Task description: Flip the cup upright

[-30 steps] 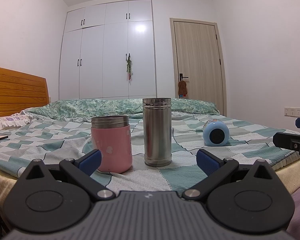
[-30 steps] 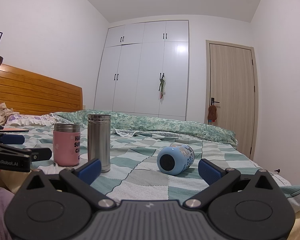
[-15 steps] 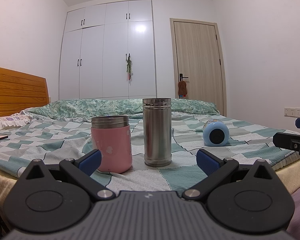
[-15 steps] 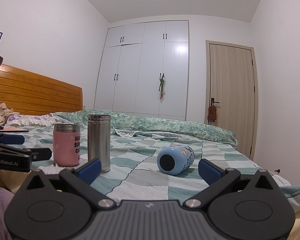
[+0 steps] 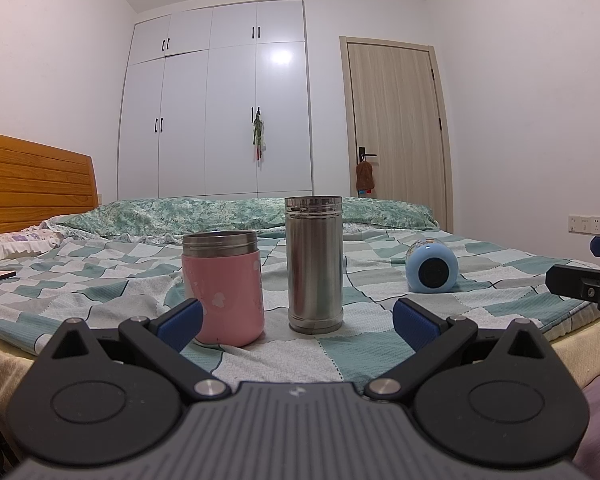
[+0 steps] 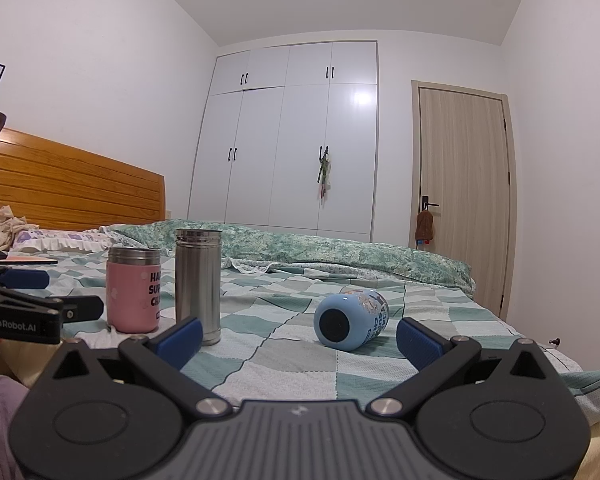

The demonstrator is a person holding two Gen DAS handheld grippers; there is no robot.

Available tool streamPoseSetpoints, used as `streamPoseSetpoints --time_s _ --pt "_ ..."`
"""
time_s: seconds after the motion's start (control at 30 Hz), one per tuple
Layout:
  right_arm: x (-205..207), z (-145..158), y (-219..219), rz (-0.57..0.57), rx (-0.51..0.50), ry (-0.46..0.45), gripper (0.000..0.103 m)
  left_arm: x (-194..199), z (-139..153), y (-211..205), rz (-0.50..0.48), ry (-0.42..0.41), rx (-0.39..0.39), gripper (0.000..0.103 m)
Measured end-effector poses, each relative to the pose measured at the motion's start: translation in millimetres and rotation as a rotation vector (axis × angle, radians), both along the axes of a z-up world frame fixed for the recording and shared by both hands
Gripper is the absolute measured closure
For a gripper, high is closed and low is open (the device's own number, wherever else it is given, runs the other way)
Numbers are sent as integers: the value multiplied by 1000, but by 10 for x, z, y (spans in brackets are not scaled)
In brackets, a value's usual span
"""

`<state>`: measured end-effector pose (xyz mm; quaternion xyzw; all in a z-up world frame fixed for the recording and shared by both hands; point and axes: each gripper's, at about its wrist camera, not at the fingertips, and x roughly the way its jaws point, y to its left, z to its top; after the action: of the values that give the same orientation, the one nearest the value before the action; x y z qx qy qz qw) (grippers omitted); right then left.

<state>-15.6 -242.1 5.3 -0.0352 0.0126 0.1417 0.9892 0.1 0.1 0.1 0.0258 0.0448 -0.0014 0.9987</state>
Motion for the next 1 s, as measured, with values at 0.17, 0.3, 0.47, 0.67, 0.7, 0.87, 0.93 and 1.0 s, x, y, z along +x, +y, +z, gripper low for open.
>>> streamPoseSetpoints --time_s 0.17,0.3,0.47,0.67,0.7,0.87,0.93,1.0 --pt "-1 1 2 0 0 0 0 0 0 0 0 0 0 0" --pt "1 2 4 0 0 0 0 0 0 0 0 0 0 0" --pt "6 3 9 0 -1 1 0 -1 0 0 -1 0 0 0" --pt "26 1 16 2 -5 15 0 3 2 -9 3 7 2 0" --pt "23 5 11 3 -8 19 0 -9 18 0 4 12 4 0" --pt "120 18 35 6 -24 57 0 110 26 -76 -49 72 22 0" --pt "164 49 -1 4 -16 76 0 133 57 -105 -84 80 13 0" --pt "212 81 -53 4 -4 90 0 172 109 -177 -110 82 25 0"
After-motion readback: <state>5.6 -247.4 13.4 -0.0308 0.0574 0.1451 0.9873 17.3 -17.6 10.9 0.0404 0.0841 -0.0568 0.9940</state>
